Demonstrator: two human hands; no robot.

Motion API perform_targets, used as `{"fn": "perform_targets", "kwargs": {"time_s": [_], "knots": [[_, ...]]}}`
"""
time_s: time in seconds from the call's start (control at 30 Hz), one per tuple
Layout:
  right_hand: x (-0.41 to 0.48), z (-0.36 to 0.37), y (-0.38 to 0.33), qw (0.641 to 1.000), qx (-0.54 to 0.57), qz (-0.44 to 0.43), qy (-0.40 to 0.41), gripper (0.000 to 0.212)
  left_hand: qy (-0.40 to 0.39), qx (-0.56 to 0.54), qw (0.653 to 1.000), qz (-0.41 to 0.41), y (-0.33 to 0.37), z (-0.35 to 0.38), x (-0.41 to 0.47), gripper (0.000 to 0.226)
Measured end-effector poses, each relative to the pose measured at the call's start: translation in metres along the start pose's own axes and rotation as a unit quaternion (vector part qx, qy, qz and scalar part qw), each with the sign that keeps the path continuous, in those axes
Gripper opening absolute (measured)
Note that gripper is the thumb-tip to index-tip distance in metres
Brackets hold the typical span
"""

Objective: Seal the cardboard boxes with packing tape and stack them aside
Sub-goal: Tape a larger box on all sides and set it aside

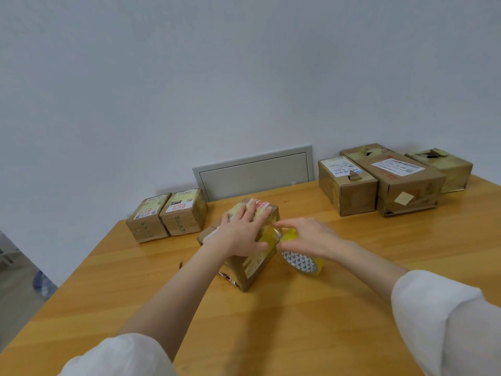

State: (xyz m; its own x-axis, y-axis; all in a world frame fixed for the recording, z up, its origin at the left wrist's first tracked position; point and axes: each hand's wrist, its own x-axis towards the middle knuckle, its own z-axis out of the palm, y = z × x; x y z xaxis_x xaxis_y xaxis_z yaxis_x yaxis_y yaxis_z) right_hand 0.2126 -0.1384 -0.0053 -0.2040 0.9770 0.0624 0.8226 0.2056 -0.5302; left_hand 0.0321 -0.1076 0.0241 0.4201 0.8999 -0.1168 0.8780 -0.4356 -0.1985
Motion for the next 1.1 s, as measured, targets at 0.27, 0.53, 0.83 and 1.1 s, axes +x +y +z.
{"fn": "perform_targets", "kwargs": {"time_s": [0.27,0.53,0.83,1.1], "knots": [[0.003,0.003,0.0,1.0,-0.019,0.004,-0.008,0.064,-0.02,-0.05,0.999,-0.009,-0.002,-0.008,0.0,0.075],[-0.012,-0.003,0.031,0.964,0.25,0.085,-0.017,0.069,-0.011,-0.077,0.989,-0.126,-0.009,-0.014,0.0,0.082],[-0.012,-0.019,0.032,0.98,0.187,0.069,0.029,0.039,-0.014,-0.099,0.979,-0.177,-0.011,-0.017,-0.006,0.081],[-0.002,-0.013,0.038,0.991,0.07,0.113,0.028,0.07,-0.02,-0.109,0.976,-0.186,-0.013,-0.017,-0.011,0.084]]}}
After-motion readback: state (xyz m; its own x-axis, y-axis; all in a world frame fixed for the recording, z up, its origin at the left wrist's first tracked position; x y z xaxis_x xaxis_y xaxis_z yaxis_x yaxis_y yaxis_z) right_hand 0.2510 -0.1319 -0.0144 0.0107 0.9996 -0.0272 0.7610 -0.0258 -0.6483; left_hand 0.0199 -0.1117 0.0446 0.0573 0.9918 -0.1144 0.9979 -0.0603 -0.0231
